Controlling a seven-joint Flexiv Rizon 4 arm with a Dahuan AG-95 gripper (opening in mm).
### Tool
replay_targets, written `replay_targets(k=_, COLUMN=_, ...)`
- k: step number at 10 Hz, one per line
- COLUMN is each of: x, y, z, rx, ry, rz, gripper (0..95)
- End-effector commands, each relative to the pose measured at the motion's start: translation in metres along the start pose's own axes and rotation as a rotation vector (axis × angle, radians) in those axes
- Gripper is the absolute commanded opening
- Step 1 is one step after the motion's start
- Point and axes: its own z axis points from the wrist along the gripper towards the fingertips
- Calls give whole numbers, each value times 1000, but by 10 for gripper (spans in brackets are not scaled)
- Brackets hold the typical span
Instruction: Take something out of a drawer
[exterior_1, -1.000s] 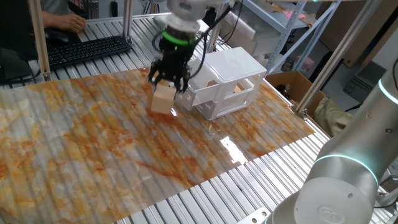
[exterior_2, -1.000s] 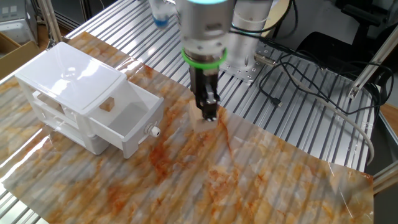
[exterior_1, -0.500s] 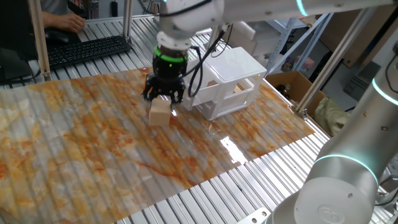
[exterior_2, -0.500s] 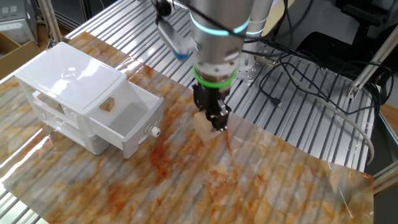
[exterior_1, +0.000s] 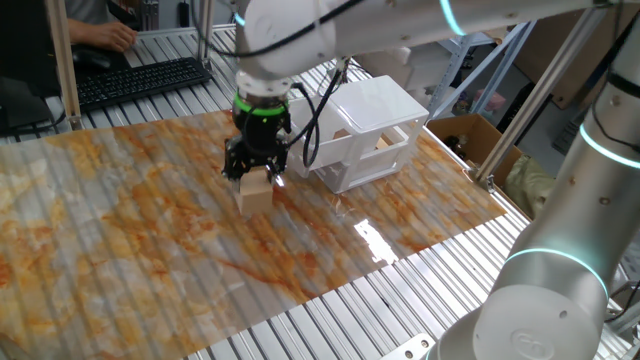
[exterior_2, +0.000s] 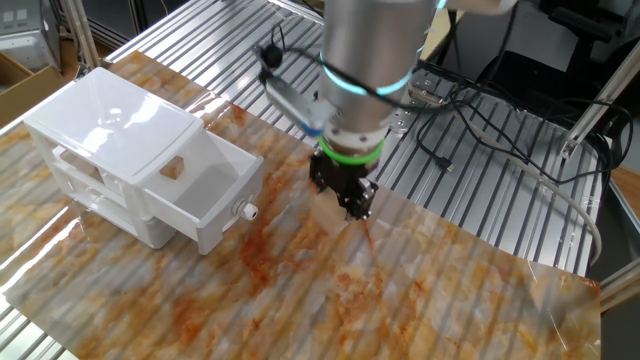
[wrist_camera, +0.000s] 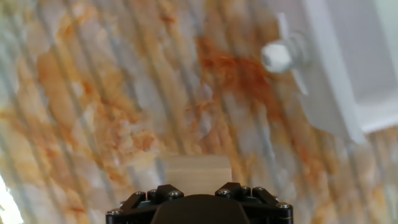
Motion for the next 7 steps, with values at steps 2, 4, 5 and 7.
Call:
replay_targets(k=2, x=-2, y=1, z=21, rx=19, ry=-23, rz=-64, gripper=0)
replay_targets(k=4, x=-3, y=0, z=27, rx=13, ry=-26, rz=-79, gripper=0)
replay_targets(k=5, x=-4, y=0, z=32, rx=9, ry=-29, rz=-92, gripper=0)
replay_targets(k=7, x=-4, y=0, z=37, rx=8, ry=-37, rz=-101, gripper=0)
